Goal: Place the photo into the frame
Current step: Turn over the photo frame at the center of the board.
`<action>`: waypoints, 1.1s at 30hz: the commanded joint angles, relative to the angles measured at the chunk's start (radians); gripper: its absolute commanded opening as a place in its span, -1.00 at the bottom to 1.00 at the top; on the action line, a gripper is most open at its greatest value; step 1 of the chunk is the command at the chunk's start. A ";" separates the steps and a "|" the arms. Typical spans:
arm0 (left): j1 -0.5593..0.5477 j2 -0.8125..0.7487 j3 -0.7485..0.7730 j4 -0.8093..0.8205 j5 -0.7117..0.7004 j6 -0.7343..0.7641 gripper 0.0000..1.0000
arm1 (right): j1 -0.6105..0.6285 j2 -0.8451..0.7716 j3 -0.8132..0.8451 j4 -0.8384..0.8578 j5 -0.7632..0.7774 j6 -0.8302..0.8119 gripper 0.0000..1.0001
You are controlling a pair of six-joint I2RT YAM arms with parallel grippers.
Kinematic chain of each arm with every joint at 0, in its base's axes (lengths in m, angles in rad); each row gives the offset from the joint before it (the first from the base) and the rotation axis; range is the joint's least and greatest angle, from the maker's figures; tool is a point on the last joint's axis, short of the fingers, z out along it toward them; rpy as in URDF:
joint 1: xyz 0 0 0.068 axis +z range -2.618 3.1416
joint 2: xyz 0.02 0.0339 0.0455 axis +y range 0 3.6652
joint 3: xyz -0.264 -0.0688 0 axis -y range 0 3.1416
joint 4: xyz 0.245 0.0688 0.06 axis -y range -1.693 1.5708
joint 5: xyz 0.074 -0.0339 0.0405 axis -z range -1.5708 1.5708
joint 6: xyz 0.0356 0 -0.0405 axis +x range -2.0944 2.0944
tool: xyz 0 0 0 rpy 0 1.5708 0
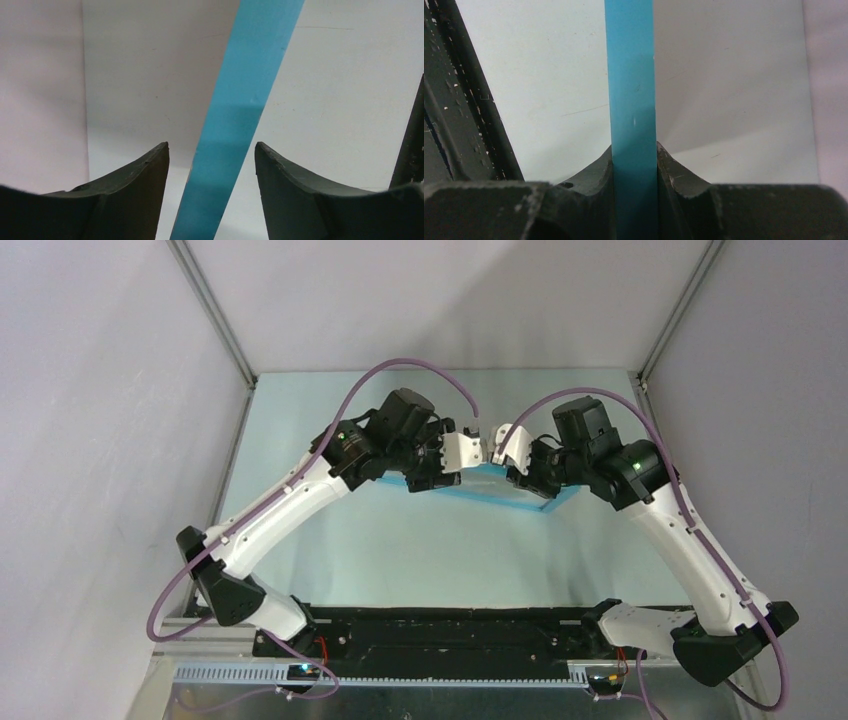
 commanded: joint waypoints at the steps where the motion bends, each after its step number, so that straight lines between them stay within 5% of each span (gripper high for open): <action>1: -0.003 0.010 0.067 0.014 0.043 0.016 0.31 | -0.010 -0.029 0.048 0.036 -0.087 0.032 -1.00; 18: -0.014 0.052 0.100 -0.004 0.082 -0.004 -0.24 | -0.035 -0.024 0.020 0.053 -0.090 0.027 -0.96; 24: -0.020 0.055 0.102 -0.020 0.078 -0.010 -0.91 | -0.045 -0.021 0.019 0.071 -0.075 0.046 -0.60; 25: -0.021 0.055 0.102 -0.025 0.076 -0.021 -0.99 | -0.053 -0.019 0.020 0.086 -0.065 0.065 -0.38; 33: -0.021 0.047 0.137 -0.042 0.074 -0.085 -1.00 | -0.100 -0.024 0.043 0.132 -0.057 0.140 0.33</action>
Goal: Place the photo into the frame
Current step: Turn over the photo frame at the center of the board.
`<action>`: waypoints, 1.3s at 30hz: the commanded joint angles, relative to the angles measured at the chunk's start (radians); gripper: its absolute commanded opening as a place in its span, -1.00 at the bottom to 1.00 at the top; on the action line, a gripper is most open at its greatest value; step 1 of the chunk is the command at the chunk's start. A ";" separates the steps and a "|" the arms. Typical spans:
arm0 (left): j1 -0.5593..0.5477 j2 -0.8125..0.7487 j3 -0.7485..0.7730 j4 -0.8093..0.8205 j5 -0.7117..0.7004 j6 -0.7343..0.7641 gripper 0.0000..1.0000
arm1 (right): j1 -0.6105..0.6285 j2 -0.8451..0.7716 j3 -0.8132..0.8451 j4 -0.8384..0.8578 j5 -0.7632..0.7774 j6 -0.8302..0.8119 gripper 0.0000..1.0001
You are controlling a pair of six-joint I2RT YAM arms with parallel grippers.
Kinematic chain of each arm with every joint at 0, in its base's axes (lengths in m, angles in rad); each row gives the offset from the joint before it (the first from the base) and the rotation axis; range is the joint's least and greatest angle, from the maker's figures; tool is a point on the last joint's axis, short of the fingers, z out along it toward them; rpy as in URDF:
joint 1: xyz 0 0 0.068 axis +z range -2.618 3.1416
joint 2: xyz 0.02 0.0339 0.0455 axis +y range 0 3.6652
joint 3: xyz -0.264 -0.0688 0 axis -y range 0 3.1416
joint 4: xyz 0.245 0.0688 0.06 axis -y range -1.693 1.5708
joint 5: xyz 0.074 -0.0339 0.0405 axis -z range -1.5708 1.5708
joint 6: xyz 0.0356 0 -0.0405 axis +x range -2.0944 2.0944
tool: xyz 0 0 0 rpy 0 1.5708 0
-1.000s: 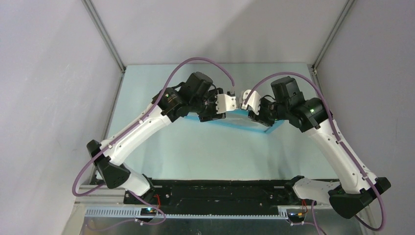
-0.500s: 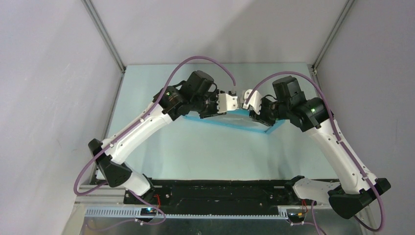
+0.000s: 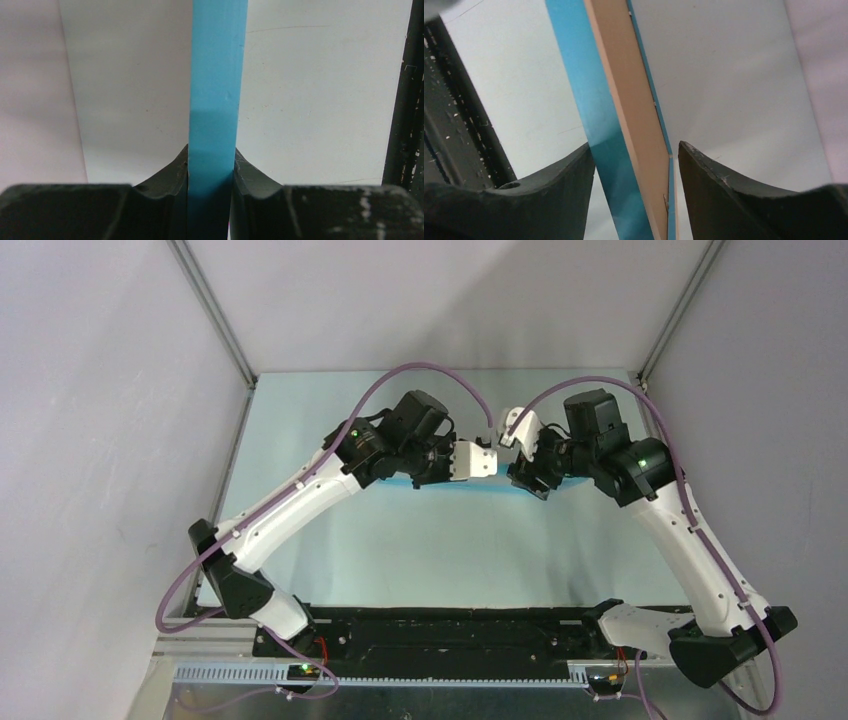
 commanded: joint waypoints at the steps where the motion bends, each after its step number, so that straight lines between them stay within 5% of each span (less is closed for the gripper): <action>1: 0.007 -0.014 0.082 0.024 0.029 -0.152 -1.00 | -0.049 -0.025 0.048 0.077 -0.022 0.090 0.36; 6: 0.008 -0.005 0.146 0.002 0.036 -0.240 -1.00 | -0.126 -0.067 0.052 0.110 -0.061 0.164 0.59; 14: 0.015 0.070 0.269 -0.008 -0.004 -0.453 -1.00 | -0.305 -0.135 0.027 0.197 -0.065 0.320 0.69; 23: 0.143 0.156 0.445 -0.006 0.181 -0.848 -1.00 | -0.480 -0.155 -0.003 0.230 -0.128 0.467 0.72; 39: 0.326 0.171 0.361 0.083 0.223 -1.057 -1.00 | -0.540 -0.098 -0.121 0.297 -0.181 0.607 0.72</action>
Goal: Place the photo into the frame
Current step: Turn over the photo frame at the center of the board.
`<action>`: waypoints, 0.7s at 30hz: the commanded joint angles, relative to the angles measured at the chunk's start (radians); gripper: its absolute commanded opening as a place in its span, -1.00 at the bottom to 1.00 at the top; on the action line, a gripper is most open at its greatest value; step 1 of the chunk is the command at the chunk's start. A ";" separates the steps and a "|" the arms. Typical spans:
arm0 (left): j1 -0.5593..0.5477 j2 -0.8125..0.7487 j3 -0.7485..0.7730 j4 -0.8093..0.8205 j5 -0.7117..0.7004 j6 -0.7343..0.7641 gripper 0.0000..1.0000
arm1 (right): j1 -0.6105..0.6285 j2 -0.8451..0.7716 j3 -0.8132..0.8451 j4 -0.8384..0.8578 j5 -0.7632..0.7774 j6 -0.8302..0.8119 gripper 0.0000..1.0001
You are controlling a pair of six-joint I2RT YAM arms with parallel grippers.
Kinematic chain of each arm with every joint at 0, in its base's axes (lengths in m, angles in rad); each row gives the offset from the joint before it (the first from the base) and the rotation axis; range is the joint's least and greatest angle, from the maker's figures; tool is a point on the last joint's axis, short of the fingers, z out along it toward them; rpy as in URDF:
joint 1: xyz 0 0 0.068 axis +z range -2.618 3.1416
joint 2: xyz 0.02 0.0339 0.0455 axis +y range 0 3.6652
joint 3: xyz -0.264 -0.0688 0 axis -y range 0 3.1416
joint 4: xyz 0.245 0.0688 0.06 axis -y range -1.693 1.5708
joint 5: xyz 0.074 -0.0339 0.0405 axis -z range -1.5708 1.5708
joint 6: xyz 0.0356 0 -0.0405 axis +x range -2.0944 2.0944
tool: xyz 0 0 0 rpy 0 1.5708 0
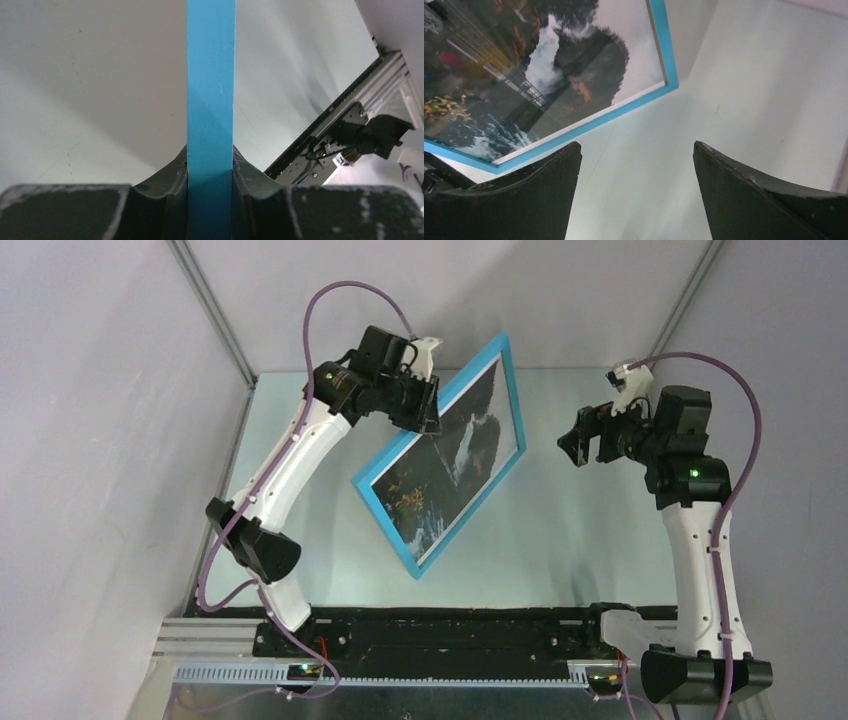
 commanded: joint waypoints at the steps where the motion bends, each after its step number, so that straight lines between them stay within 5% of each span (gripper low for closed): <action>1: 0.067 -0.036 -0.018 0.188 0.104 -0.117 -1.00 | -0.011 0.032 -0.032 0.056 -0.052 0.063 0.72; 14: 0.233 -0.042 -0.228 0.340 0.268 -0.245 -1.00 | -0.029 0.122 -0.162 0.168 -0.151 0.115 0.72; 21: 0.321 -0.098 -0.464 0.601 0.277 -0.336 -1.00 | -0.029 0.218 -0.209 0.241 -0.198 0.144 0.72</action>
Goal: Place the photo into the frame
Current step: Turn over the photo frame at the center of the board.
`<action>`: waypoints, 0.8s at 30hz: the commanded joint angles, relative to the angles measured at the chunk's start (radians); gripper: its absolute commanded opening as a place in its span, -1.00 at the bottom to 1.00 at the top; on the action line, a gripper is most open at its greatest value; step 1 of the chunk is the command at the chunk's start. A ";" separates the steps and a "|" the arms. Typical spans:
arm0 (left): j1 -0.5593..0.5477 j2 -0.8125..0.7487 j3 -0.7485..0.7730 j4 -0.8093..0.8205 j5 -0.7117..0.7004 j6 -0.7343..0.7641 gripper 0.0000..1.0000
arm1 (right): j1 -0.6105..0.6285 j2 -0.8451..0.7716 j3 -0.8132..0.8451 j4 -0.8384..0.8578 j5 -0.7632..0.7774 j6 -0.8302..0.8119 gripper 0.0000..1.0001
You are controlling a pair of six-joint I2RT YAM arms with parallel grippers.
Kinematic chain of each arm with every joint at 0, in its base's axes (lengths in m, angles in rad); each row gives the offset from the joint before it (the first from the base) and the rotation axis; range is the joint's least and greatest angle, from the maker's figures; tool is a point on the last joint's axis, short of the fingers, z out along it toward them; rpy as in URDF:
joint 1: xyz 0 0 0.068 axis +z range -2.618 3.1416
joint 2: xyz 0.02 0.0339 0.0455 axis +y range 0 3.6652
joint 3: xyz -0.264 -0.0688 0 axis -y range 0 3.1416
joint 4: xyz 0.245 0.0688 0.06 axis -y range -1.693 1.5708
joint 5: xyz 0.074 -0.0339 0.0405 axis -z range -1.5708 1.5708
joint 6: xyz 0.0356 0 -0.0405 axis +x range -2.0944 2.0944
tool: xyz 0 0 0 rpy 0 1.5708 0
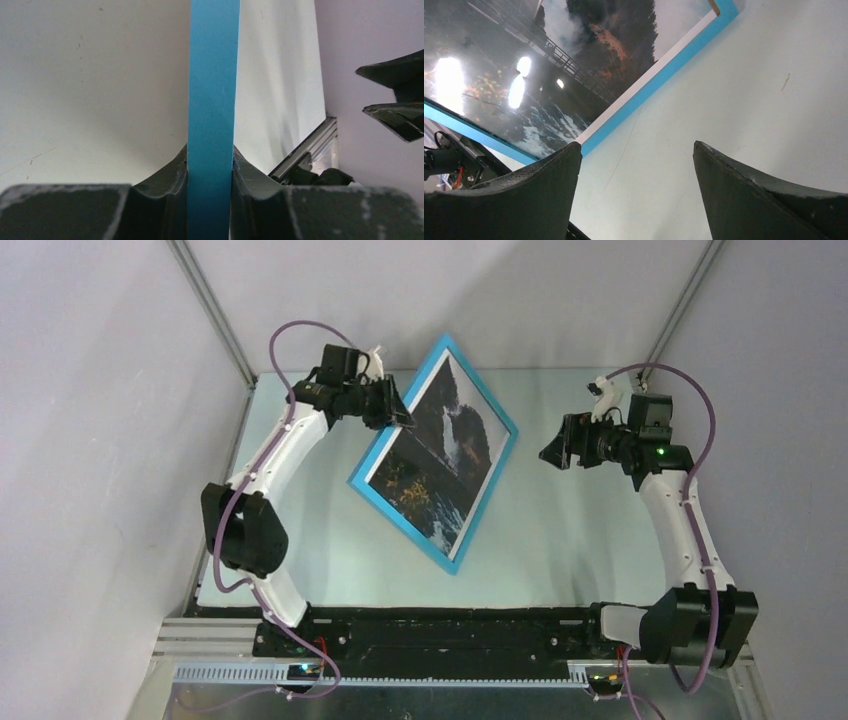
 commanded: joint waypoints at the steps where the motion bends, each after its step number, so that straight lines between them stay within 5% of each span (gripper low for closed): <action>1: 0.052 -0.092 -0.131 0.278 0.041 -0.100 -1.00 | -0.003 0.063 -0.018 0.094 -0.058 0.049 0.71; 15: 0.115 -0.118 -0.651 0.802 0.000 -0.314 -0.99 | 0.057 0.424 -0.061 0.281 -0.046 0.186 0.72; 24: 0.118 -0.092 -0.814 0.915 -0.071 -0.376 -0.65 | 0.092 0.642 -0.007 0.256 -0.093 0.217 0.72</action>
